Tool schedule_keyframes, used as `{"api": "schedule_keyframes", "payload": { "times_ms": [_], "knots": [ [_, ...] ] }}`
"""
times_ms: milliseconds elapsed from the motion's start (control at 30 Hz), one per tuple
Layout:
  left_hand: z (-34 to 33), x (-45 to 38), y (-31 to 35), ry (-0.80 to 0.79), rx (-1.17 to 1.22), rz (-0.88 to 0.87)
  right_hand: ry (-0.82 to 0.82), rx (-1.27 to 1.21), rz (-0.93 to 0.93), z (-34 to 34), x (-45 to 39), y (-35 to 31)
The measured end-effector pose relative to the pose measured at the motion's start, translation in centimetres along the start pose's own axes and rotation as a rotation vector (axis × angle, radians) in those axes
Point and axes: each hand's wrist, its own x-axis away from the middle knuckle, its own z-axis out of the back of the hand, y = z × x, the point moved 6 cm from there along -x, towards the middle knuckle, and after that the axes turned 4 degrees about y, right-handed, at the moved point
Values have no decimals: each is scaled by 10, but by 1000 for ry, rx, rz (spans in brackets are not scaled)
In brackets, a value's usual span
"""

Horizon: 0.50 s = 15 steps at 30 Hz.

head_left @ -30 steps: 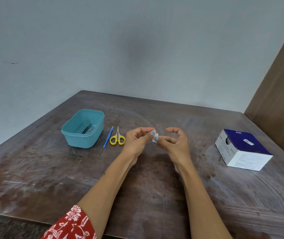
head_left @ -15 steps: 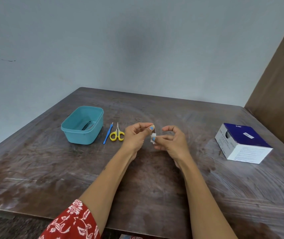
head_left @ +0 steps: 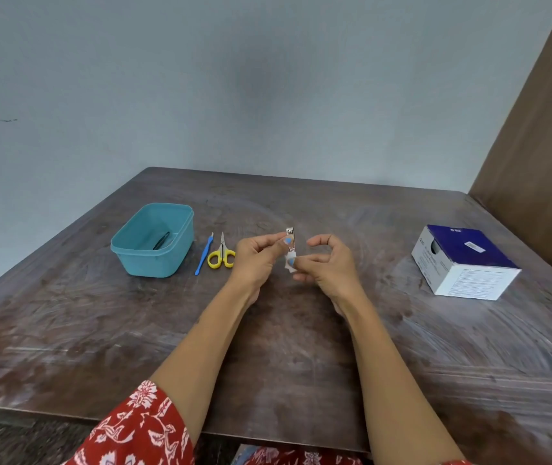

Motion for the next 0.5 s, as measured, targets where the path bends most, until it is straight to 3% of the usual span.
{"api": "schedule_keyframes", "payload": {
  "times_ms": [133, 300, 500],
  "knots": [
    [-3, 4, -1, -34, -2, 29, 45, -54, 55, 4, 0, -7],
    [2, -6, -8, 5, -13, 16, -44, 36, -26, -3, 2, 1],
    [1, -7, -6, -1, -56, -88, 178, -135, 75, 19, -3, -8]
  ]
}}
